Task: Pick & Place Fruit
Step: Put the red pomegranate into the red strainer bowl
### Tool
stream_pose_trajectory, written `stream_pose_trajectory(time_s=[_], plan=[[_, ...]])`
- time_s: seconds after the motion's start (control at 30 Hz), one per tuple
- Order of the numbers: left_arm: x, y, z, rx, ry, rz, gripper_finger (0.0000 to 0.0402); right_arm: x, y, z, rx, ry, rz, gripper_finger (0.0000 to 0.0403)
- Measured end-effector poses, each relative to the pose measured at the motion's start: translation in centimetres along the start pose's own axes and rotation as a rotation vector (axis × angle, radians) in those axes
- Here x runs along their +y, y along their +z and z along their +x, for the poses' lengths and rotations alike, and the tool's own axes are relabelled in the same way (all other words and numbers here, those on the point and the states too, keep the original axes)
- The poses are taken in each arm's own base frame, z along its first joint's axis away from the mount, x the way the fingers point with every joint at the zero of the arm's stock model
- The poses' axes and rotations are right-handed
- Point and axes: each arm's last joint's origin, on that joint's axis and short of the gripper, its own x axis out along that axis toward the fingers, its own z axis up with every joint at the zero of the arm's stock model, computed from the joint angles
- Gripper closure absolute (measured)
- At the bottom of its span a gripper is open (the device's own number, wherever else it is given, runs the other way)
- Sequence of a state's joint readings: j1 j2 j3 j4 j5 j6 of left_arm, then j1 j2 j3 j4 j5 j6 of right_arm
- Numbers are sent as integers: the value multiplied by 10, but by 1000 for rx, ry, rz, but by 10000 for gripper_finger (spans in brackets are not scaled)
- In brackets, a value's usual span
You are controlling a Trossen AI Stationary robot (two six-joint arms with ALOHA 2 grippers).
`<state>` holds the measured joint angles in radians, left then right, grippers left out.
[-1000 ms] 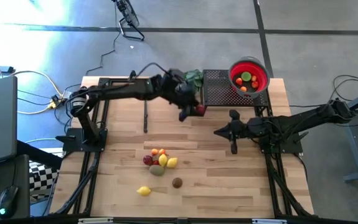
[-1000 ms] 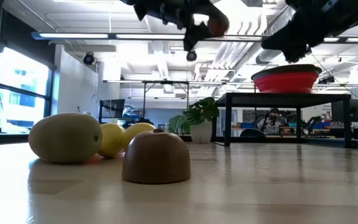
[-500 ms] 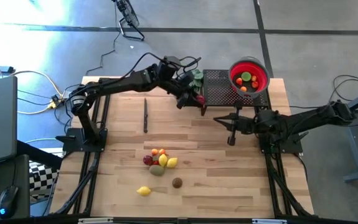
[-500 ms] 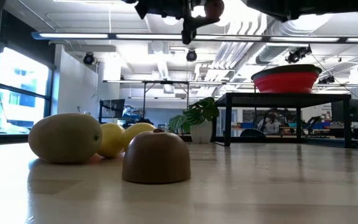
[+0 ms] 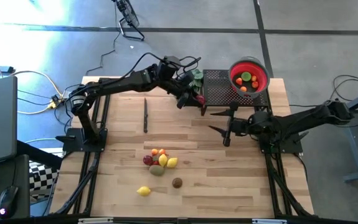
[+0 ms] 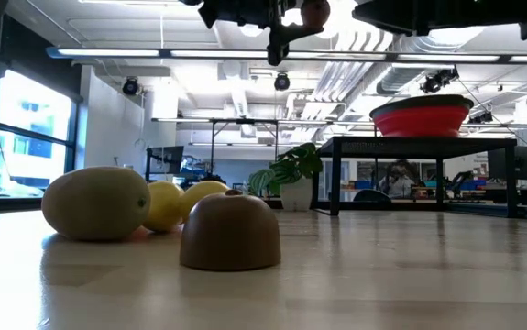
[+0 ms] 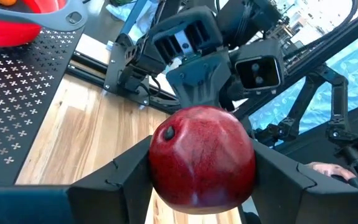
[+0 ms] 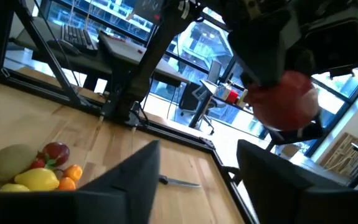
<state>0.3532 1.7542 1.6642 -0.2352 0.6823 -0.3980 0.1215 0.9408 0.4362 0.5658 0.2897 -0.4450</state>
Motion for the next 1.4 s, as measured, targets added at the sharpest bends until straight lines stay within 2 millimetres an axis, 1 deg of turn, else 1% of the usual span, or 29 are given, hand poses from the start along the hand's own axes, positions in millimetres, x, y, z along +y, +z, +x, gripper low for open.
stream_pose_trajectory(time_s=[0.1, 0.17, 0.3, 0.47, 0.73, 0.93, 1.23, 1.3, 1.4], plan=[[0, 0, 0, 0, 0, 4, 190, 4, -3, 7, -4, -3, 2, 147], [0, 0, 0, 0, 0, 4, 190, 6, -6, 10, 10, -9, -9, 131], [0, 0, 0, 6, -14, 4, 190, 6, -8, 12, 30, -45, -30, 115], [0, 0, 0, 8, -18, 0, 190, 4, -7, 12, 34, -91, -28, 118], [0, 0, 0, 9, -20, -18, 190, 0, 1, 11, -41, -133, -72, 127], [-1, -1, 0, 17, -35, -53, 190, -1, 4, 11, -70, -150, -63, 127], [-2, -1, 0, 28, -62, -59, 190, -1, -9, 22, -11, -203, -80, 128], [-2, -1, 0, 28, -61, -59, 190, 0, -11, 25, -3, -228, -114, 128], [-2, -1, 0, 29, -61, -59, 190, -1, -8, 27, -37, -276, -170, 128]])
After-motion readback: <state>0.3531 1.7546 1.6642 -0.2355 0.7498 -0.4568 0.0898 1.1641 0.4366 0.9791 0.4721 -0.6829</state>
